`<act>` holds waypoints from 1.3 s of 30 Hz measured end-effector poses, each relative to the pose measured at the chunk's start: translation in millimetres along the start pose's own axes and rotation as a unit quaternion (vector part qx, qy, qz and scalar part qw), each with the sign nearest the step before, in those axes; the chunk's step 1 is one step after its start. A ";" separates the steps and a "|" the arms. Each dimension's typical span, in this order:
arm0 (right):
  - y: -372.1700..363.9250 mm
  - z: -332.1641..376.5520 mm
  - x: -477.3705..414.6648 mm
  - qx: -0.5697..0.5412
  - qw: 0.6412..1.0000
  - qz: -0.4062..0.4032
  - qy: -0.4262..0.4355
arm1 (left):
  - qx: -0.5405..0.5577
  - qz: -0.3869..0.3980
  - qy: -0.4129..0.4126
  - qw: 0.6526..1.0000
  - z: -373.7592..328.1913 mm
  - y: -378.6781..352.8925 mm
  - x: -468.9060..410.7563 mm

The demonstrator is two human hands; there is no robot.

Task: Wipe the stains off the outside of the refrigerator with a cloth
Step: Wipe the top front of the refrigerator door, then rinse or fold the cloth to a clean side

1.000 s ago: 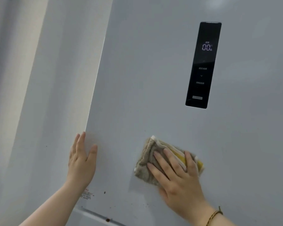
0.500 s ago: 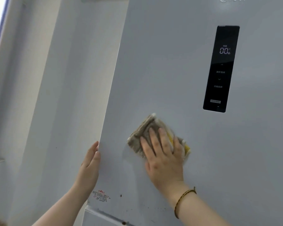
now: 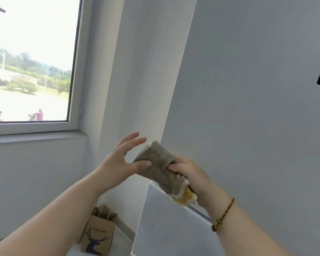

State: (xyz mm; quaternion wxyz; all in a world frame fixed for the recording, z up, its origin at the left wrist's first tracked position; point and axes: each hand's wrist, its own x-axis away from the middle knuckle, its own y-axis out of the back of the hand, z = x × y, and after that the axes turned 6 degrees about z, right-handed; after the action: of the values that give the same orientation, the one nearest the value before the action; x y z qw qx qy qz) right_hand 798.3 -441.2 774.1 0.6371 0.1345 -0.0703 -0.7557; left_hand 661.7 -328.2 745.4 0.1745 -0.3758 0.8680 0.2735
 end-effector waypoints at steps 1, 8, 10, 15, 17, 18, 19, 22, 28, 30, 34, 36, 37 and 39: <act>1.3 -5.4 -1.3 -0.072 0.997 0.037 -0.012 | 0.020 0.016 0.015 1.000 -4.2 1.8 2.7; -36.1 -64.0 -4.9 -0.392 0.875 0.265 -0.103 | 0.153 -0.176 0.165 0.958 -0.1 -0.5 64.9; -50.5 -80.2 -5.0 -0.446 0.835 0.308 -0.090 | 0.137 -0.227 0.205 0.942 8.7 1.8 83.7; -121.1 -104.8 -2.5 -0.358 0.899 0.238 -0.089 | 0.160 -0.326 0.289 0.886 33.1 15.9 148.1; -155.0 -116.0 -6.8 -0.280 0.937 0.170 -0.118 | 0.183 -0.356 0.309 0.863 41.1 26.2 179.0; -168.9 -119.7 -8.5 -0.267 0.942 0.156 -0.127 | 0.193 -0.367 0.317 0.853 44.1 31.4 192.2; -187.3 -121.3 -10.1 -0.261 0.942 0.166 -0.132 | 0.200 -0.385 0.323 0.841 49.1 40.2 209.0; -238.9 -127.6 -16.9 -0.254 0.929 0.218 -0.155 | 0.214 -0.431 0.335 0.810 64.3 68.7 255.0; -371.6 -136.0 -51.5 -0.217 0.913 0.286 -0.196 | 0.245 -0.505 0.352 0.749 113.5 162.7 336.3; -422.7 -136.6 -67.8 -0.206 0.910 0.292 -0.212 | 0.246 -0.520 0.361 0.734 133.7 204.1 359.6; -544.6 -143.7 -109.9 -0.173 0.907 0.291 -0.249 | 0.197 -0.547 0.406 0.706 186.9 305.5 408.5; -594.5 -143.7 -127.7 -0.150 0.910 0.288 -0.258 | 0.169 -0.564 0.431 0.684 214.0 343.2 429.6; -617.7 -148.8 -137.6 -0.141 0.912 0.284 -0.262 | 0.155 -0.569 0.451 0.670 229.5 359.9 438.5; -656.3 -165.9 -158.3 -0.122 0.907 0.289 -0.283 | 0.135 -0.565 0.500 0.642 265.9 384.7 454.6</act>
State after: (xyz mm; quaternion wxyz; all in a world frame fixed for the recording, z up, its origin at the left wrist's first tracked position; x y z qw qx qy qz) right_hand 251.4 -158.0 451.6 0.7923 -0.1899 -0.1901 -0.5478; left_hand 101.4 -201.9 436.5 -0.1164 -0.8452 0.4691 -0.2280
